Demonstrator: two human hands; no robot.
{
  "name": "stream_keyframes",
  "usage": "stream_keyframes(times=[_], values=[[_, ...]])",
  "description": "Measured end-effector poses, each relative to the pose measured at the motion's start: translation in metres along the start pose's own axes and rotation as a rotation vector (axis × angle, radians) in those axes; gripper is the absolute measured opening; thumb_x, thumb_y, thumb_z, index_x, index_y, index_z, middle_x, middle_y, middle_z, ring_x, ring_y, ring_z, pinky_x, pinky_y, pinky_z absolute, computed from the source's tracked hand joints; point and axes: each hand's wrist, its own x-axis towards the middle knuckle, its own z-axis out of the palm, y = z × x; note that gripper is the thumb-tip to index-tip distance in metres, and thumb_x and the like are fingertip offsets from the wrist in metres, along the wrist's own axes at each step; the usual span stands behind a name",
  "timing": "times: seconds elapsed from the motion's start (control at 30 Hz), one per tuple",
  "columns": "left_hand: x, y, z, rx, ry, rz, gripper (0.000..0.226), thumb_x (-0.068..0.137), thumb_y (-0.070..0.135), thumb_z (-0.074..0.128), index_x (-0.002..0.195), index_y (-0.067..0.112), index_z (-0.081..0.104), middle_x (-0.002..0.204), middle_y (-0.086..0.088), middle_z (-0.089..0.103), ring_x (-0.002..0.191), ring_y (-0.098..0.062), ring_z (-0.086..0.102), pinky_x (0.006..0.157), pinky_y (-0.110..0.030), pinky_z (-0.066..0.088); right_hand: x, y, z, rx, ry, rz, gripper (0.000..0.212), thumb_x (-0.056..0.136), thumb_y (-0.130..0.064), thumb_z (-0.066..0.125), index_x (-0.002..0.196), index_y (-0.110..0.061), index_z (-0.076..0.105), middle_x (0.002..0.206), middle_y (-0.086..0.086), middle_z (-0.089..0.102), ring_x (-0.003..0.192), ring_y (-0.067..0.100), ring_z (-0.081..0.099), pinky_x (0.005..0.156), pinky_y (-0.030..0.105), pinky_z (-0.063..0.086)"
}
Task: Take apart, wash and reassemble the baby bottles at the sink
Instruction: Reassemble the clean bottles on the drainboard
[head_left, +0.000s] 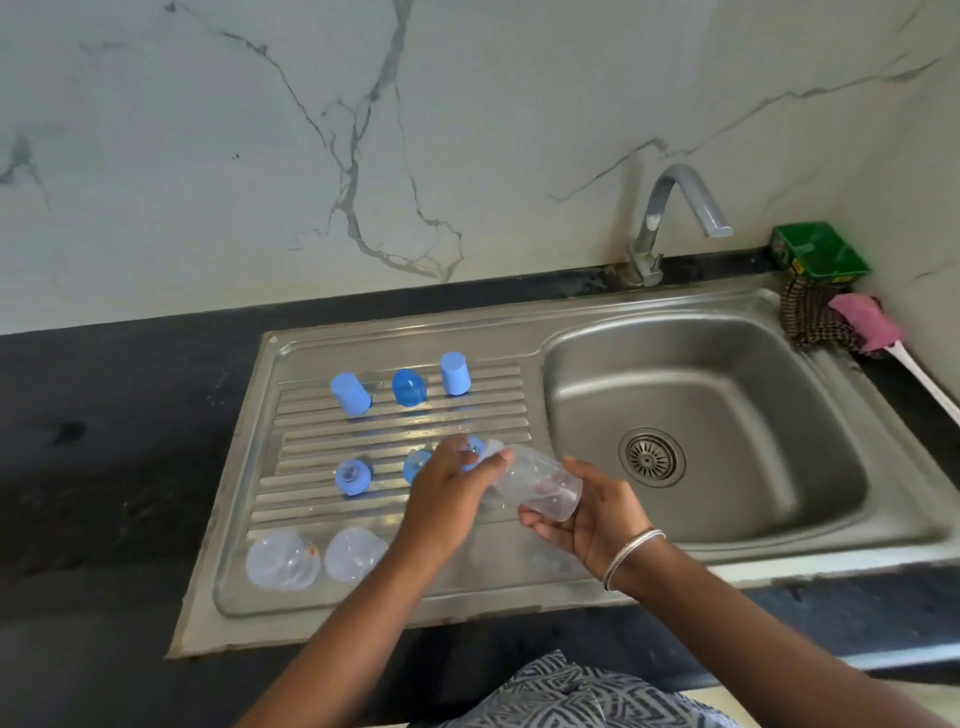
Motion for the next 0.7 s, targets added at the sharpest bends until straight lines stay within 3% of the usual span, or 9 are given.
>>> stream_keyframes(times=[0.03,0.1,0.17,0.27,0.33,0.43,0.53,0.7], values=[[-0.003,-0.004,0.008,-0.104,-0.052,-0.045,0.051,0.069,0.053,0.076,0.107,0.019,0.068,0.101,0.000,0.074,0.097,-0.018,0.070,0.093,-0.044,0.055,0.000,0.000,-0.002,0.012,-0.030,0.025,0.043,0.092,-0.031,0.055,0.118,0.004,0.059,0.101,0.027,0.064,0.074,0.038,0.069,0.058,0.034,0.059],[-0.009,-0.008,0.025,-0.200,-0.080,-0.011,0.035,0.072,0.045,0.075,0.097,0.021,0.073,0.097,-0.007,0.076,0.096,-0.026,0.072,0.091,-0.053,0.056,0.002,-0.001,-0.006,-0.034,-0.092,0.087,0.044,0.094,-0.032,0.052,0.119,0.003,0.060,0.102,0.028,0.064,0.075,0.038,0.068,0.061,0.036,0.061],[-0.012,-0.018,0.037,-0.221,-0.005,0.053,0.033,0.072,0.043,0.079,0.097,0.024,0.071,0.097,-0.006,0.075,0.095,-0.026,0.072,0.090,-0.055,0.055,0.004,0.002,-0.010,-0.138,-0.093,0.119,0.042,0.095,-0.034,0.051,0.115,0.001,0.063,0.099,0.025,0.066,0.078,0.037,0.066,0.064,0.037,0.059],[-0.015,-0.032,0.045,-0.039,0.122,0.131,0.045,0.068,0.041,0.086,0.107,0.031,0.064,0.100,0.009,0.073,0.096,-0.008,0.069,0.086,-0.034,0.056,0.011,0.002,-0.022,-0.357,-0.018,0.011,0.028,0.081,-0.033,0.066,0.103,-0.015,0.066,0.092,0.010,0.066,0.076,0.027,0.063,0.063,0.035,0.054],[-0.018,-0.041,0.046,0.086,0.184,0.148,0.049,0.068,0.037,0.090,0.107,0.033,0.061,0.099,0.018,0.070,0.095,0.001,0.065,0.082,-0.025,0.054,0.015,-0.001,-0.029,-0.475,-0.073,-0.065,0.028,0.073,-0.025,0.069,0.099,-0.016,0.067,0.086,0.008,0.065,0.068,0.021,0.062,0.062,0.033,0.054],[-0.023,-0.052,0.046,0.155,0.232,0.158,0.047,0.067,0.041,0.090,0.103,0.032,0.061,0.098,0.022,0.069,0.096,0.001,0.064,0.083,-0.024,0.053,0.018,0.000,-0.034,-0.606,-0.155,-0.051,0.009,0.090,-0.007,0.063,0.095,-0.013,0.065,0.081,0.010,0.063,0.066,0.023,0.062,0.060,0.031,0.052],[-0.026,-0.063,0.044,0.168,0.238,0.172,0.041,0.071,0.035,0.088,0.105,0.033,0.065,0.099,0.020,0.071,0.098,-0.001,0.066,0.086,-0.028,0.054,0.023,0.006,-0.034,-0.868,-0.167,-0.101,0.010,0.090,-0.011,0.067,0.093,-0.020,0.067,0.081,0.006,0.068,0.069,0.020,0.066,0.064,0.032,0.054],[-0.034,-0.077,0.039,0.061,0.229,0.130,0.041,0.074,0.024,0.087,0.110,0.028,0.067,0.103,0.012,0.073,0.100,-0.006,0.067,0.083,-0.032,0.057,0.045,0.001,-0.022,-1.257,-0.109,-0.409,0.017,0.087,-0.011,0.062,0.082,-0.023,0.073,0.077,-0.007,0.070,0.070,0.010,0.064,0.076,0.030,0.055]])
